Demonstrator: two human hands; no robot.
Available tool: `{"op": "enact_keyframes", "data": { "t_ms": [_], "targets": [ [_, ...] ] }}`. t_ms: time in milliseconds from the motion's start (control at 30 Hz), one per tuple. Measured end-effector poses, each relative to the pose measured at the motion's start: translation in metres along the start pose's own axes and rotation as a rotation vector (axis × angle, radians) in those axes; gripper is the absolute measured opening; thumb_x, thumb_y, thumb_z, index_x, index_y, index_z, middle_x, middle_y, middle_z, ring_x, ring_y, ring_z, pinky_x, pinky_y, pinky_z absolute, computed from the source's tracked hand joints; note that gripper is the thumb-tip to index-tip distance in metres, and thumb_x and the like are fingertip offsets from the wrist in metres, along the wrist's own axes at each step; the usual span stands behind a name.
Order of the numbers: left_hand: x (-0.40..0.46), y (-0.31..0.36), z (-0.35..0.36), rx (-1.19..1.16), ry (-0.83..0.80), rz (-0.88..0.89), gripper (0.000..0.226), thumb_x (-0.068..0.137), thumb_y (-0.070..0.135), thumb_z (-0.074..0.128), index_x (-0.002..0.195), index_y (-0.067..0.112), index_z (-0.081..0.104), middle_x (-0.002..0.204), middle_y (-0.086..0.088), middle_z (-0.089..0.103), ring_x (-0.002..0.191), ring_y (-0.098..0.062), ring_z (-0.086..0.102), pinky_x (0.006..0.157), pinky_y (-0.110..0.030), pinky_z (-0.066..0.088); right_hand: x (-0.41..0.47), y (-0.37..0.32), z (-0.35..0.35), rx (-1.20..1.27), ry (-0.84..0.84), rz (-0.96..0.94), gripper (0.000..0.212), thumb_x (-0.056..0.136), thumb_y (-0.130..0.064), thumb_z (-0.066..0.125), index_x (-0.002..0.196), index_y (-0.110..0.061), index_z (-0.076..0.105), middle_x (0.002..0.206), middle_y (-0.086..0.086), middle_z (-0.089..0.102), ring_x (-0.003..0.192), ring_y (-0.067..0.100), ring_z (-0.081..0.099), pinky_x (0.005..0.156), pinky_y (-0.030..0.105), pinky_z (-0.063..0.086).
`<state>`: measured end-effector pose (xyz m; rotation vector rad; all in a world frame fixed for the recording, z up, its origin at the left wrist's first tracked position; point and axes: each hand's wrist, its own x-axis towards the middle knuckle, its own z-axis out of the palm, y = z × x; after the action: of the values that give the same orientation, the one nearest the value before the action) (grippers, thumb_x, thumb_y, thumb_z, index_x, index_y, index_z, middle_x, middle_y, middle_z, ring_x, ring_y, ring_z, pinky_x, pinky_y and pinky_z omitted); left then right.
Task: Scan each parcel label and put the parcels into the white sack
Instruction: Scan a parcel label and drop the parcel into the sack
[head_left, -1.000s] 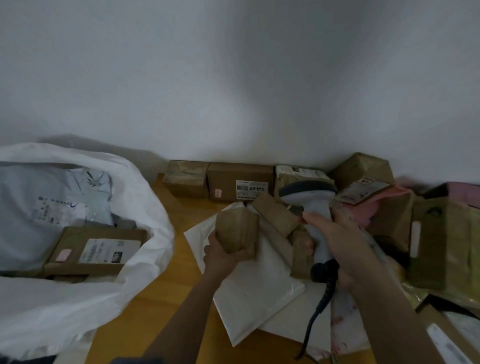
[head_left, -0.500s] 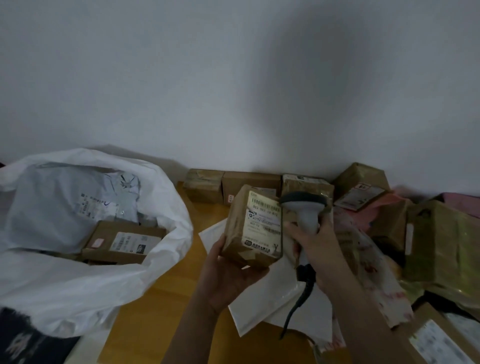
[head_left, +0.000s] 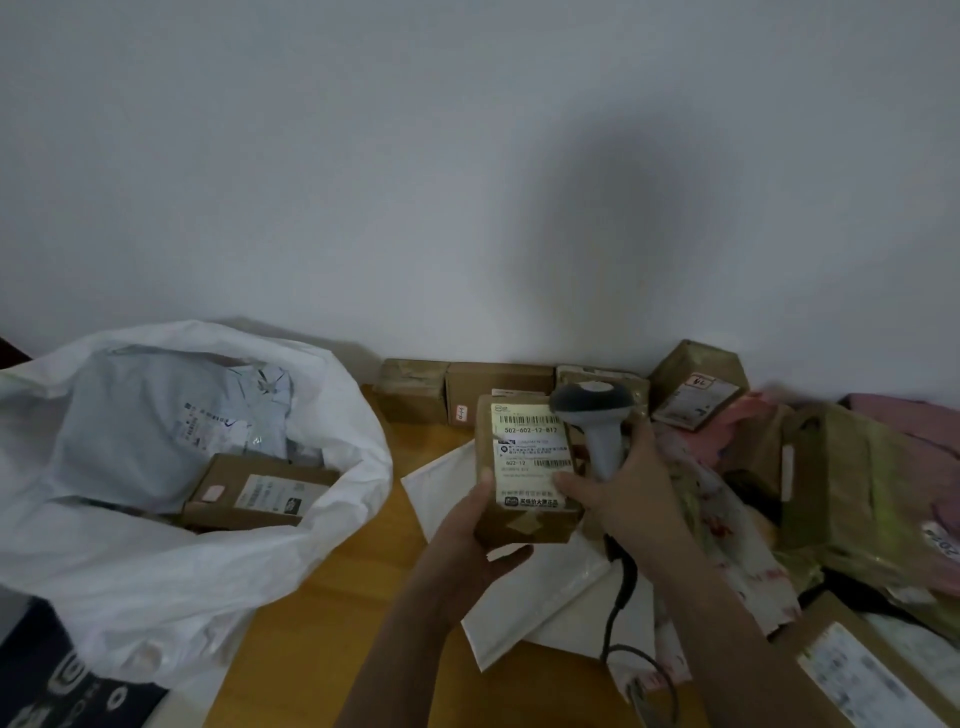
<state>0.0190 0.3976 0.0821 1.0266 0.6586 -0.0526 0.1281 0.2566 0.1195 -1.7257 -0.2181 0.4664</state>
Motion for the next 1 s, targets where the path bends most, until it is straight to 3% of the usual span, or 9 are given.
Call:
{"op": "enact_keyframes", "data": {
  "t_ms": [133,267,367,533,800,1000],
  "targets": [
    [0.0,-0.004,-0.004,0.1,0.063,0.017,0.059,0.078,0.042,0.069,0.126,0.01,0.058,0.114,-0.01,0.071,0.111,-0.024,0.065,0.096,-0.04,0.052,-0.007,-0.01,-0.002,0.071,0.032,0.013,0.034,0.09,-0.026,0.068,0.118,-0.02,0.049,0.103,-0.002,0.063,0.075,-0.001,0.065,0.056,0.015,0.052],
    [0.004,-0.008,-0.015,0.027,0.219,-0.007,0.046,0.084,0.032,0.069,0.125,0.012,0.058,0.111,-0.006,0.073,0.111,-0.023,0.063,0.099,-0.041,0.047,-0.015,-0.03,-0.006,0.155,0.03,0.141,0.027,0.097,-0.04,0.054,0.107,-0.015,0.056,0.079,0.004,0.059,0.05,0.006,0.056,0.044,0.017,0.045],
    [0.006,-0.01,-0.025,-0.043,0.314,-0.021,0.048,0.084,0.026,0.072,0.127,0.011,0.055,0.111,-0.005,0.073,0.111,-0.022,0.063,0.1,-0.039,0.044,-0.022,-0.048,-0.011,0.305,-0.028,0.226,0.025,0.099,-0.038,0.051,0.097,-0.014,0.057,0.076,0.008,0.052,0.04,0.007,0.051,0.038,0.019,0.043],
    [0.0,-0.011,-0.04,-0.073,0.38,0.008,0.05,0.082,0.021,0.073,0.128,0.01,0.057,0.111,-0.006,0.073,0.111,-0.023,0.064,0.108,-0.043,0.039,-0.038,-0.067,-0.019,0.327,-0.192,0.224,0.027,0.098,-0.037,0.051,0.101,-0.011,0.059,0.075,0.009,0.054,0.042,0.012,0.052,0.039,0.022,0.044],
    [-0.017,-0.009,-0.041,-0.161,0.401,0.02,0.037,0.09,0.015,0.064,0.125,0.009,0.057,0.114,-0.008,0.069,0.099,-0.017,0.063,0.073,-0.027,0.042,-0.057,-0.084,-0.021,0.268,-0.271,0.155,0.035,0.096,-0.038,0.053,0.112,-0.008,0.062,0.077,0.004,0.058,0.045,0.011,0.05,0.042,0.021,0.044],
    [-0.023,-0.008,-0.039,-0.219,0.429,0.026,0.026,0.091,0.015,0.064,0.116,0.012,0.059,0.105,-0.005,0.067,0.095,-0.016,0.062,0.068,-0.026,0.042,-0.061,-0.086,-0.021,0.206,-0.274,0.126,0.036,0.094,-0.04,0.051,0.114,-0.011,0.059,0.094,0.008,0.06,0.048,0.011,0.05,0.043,0.02,0.044]
  ]
}}
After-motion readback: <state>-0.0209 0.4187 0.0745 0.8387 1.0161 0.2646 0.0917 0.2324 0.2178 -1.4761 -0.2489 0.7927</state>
